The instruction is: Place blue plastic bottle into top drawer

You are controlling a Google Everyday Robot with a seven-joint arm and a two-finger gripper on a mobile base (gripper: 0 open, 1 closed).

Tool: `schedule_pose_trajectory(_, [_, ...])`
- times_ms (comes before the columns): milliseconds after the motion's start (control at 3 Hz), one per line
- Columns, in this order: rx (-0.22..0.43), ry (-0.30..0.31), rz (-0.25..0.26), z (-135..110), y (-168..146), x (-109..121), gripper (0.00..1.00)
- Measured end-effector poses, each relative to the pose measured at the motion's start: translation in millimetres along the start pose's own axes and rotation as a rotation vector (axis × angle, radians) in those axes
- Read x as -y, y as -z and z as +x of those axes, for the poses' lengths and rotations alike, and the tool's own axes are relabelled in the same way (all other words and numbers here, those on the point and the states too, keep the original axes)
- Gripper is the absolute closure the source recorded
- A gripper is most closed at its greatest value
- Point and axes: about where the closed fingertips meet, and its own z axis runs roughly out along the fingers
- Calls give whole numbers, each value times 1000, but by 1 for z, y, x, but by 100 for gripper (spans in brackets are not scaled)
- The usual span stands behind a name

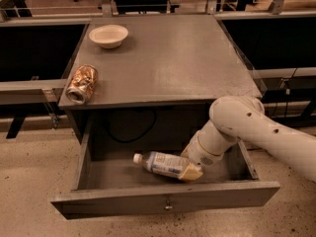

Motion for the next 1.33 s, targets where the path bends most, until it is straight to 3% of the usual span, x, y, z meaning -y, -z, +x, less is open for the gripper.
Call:
schedule_pose_trajectory(333, [13, -69, 17, -10, -14, -2, 59])
schedule_pose_trajectory(1000, [14, -85, 18, -11, -15, -2, 12])
schedule_pose_trajectory(1333, [14, -85, 18, -11, -15, -2, 0])
